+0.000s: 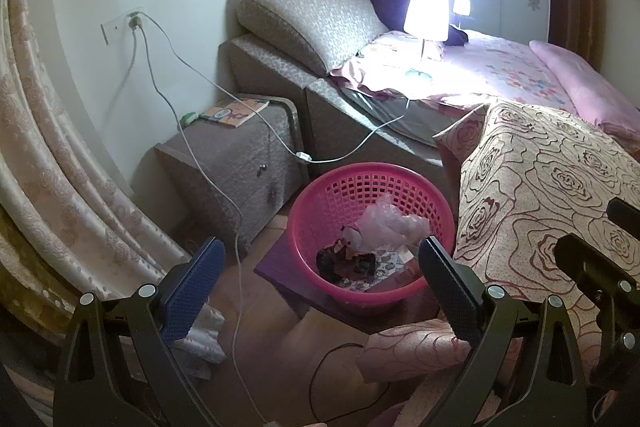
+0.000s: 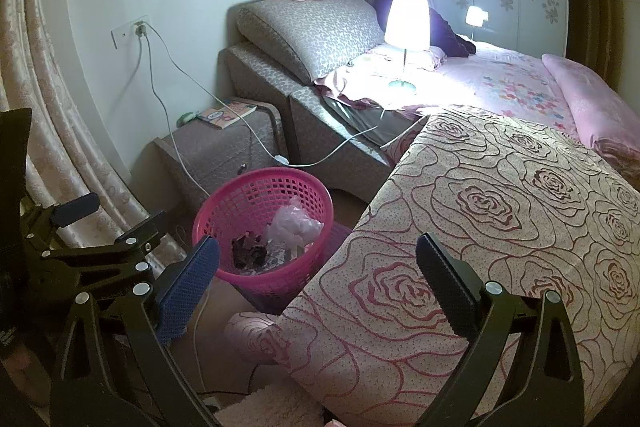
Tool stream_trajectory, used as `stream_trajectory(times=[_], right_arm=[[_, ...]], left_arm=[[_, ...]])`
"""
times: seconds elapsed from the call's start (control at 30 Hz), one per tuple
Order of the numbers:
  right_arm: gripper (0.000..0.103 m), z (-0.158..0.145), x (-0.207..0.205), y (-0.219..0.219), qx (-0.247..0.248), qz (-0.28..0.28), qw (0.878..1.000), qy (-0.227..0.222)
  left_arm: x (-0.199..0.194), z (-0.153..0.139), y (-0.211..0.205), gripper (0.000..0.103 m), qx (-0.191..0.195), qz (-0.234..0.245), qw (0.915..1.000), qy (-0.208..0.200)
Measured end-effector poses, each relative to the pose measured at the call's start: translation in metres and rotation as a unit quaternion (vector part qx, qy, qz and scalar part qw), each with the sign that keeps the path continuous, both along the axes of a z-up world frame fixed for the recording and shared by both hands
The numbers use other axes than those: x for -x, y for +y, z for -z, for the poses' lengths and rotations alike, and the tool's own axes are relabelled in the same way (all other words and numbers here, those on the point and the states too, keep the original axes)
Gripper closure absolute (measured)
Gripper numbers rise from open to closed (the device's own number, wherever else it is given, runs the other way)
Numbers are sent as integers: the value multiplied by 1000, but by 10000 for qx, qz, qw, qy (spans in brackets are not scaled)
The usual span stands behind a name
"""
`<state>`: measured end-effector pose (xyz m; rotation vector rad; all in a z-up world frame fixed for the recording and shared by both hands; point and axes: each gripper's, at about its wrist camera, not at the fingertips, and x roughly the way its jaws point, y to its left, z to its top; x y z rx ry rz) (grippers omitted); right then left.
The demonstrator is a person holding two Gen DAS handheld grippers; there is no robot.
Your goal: Collect trash
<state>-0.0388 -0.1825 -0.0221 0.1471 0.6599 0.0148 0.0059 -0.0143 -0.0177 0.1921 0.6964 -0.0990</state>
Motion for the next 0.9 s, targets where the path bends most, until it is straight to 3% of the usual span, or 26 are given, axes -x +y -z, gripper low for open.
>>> stream_trajectory(times=[0.9], right_arm=[[8,1,1,-1,-8,-9,10000,2]], left_arm=[[2,6,-3,9,-1,-10,10000,41]])
